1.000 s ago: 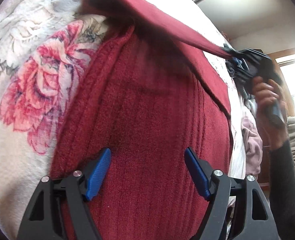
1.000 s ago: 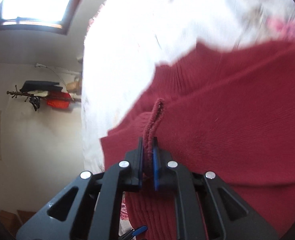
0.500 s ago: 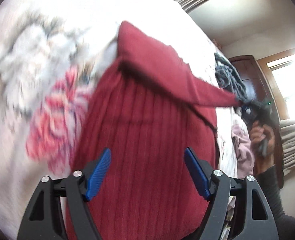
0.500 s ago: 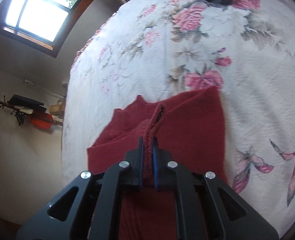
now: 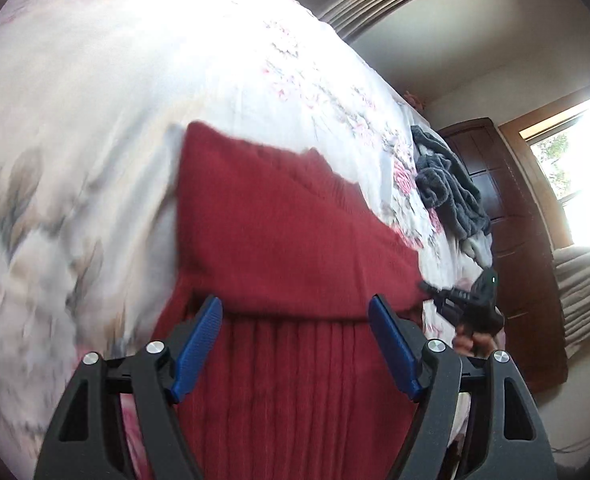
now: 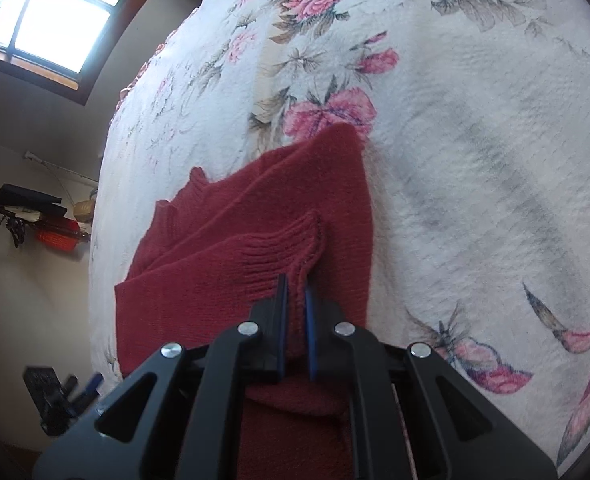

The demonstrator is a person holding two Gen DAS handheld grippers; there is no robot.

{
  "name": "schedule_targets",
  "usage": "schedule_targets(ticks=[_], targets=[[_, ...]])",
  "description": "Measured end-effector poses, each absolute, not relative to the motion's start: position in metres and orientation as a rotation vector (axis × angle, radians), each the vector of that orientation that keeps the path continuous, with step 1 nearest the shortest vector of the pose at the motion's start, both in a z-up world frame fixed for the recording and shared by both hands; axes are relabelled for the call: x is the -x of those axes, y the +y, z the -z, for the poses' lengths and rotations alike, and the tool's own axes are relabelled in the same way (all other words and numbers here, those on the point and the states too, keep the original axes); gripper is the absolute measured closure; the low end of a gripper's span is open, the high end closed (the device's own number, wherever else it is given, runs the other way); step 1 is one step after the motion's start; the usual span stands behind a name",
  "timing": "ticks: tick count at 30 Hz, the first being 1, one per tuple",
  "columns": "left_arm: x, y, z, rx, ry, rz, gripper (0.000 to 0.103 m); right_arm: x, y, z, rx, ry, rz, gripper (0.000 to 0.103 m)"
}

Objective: Fold small clothes

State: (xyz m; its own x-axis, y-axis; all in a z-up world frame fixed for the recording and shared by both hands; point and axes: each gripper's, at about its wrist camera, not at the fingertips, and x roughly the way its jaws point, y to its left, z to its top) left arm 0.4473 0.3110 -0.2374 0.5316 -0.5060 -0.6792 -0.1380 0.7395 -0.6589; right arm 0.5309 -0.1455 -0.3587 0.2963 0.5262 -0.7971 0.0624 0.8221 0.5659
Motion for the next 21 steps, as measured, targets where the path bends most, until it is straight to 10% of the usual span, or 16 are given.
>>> schedule_targets(ticks=[21], targets=[[-0.535,0.315,0.280,0.836,1.124,0.434,0.032,-0.519,-0.138,0.355,-0.616,1.252,-0.484,0.094]])
